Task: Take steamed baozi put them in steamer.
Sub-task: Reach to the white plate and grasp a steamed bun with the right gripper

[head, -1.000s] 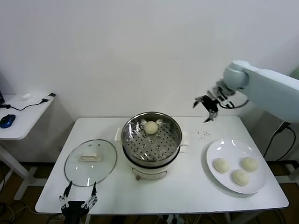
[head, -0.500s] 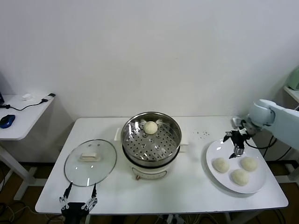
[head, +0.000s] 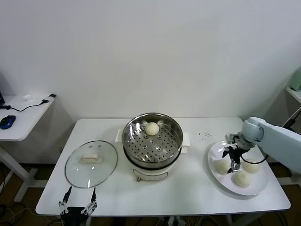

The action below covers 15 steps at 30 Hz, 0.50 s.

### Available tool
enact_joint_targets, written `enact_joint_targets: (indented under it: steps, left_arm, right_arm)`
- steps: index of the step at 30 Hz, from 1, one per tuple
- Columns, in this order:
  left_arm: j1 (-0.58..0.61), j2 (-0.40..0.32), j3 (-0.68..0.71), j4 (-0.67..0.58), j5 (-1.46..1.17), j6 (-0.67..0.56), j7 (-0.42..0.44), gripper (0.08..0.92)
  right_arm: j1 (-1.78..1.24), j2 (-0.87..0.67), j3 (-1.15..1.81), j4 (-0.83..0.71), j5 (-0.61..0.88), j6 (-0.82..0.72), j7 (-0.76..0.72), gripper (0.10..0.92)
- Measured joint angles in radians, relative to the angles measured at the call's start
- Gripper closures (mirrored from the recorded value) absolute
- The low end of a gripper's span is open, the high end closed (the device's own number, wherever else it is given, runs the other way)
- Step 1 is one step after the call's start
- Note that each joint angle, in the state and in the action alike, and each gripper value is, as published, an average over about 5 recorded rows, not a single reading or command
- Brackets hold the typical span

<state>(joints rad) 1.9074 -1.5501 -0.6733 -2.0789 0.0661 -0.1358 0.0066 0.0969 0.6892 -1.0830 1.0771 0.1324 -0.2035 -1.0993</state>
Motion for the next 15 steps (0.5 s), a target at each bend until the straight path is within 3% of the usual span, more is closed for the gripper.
enact_joint_targets:
  steps: [6, 11, 15]
  left_arm:
    - [-0.001, 0.0, 0.0, 0.004, 0.001, -0.001, 0.0, 0.177]
    - [-0.001, 0.0, 0.002, 0.005, 0.002, -0.002, 0.0, 0.177]
    - [-0.001, 0.0, 0.001, 0.005, 0.003, -0.003, 0.0, 0.177]
  right_arm:
    - [-0.02, 0.018, 0.018, -0.023, -0.011, 0.0, -0.004, 0.228]
    - [-0.025, 0.021, 0.028, -0.035, -0.012, 0.001, -0.012, 0.348]
    - [-0.025, 0.02, 0.03, -0.039, -0.011, 0.001, -0.017, 0.396]
